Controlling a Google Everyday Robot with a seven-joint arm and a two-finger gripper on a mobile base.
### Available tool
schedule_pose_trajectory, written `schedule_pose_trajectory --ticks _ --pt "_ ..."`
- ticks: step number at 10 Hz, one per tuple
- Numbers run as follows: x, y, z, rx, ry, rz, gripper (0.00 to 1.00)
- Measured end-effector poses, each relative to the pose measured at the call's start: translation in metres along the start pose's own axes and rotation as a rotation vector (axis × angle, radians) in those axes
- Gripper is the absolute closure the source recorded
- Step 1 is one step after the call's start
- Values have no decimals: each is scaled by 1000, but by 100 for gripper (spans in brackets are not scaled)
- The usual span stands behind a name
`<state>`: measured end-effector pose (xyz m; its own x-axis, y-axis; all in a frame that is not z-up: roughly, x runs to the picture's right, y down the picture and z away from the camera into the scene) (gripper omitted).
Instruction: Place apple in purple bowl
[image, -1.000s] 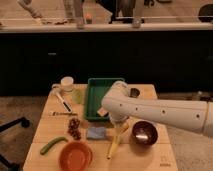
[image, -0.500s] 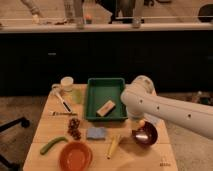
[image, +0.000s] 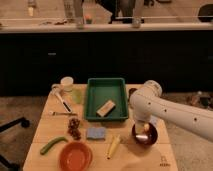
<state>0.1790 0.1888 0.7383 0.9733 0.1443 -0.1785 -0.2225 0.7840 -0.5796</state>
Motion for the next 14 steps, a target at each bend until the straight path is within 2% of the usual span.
schedule_pose_trajectory --ticks 2,4,5,11,12,14 --pt "4 4 10 -17 -11 16 98" --pt "4 5 11 -18 -14 17 96" --pt "4 4 11 -18 -14 16 91" --pt "4 5 11 -18 -14 16 28" --pt "4 5 11 -18 -14 16 23" --pt "4 5 11 -19 -13 16 20"
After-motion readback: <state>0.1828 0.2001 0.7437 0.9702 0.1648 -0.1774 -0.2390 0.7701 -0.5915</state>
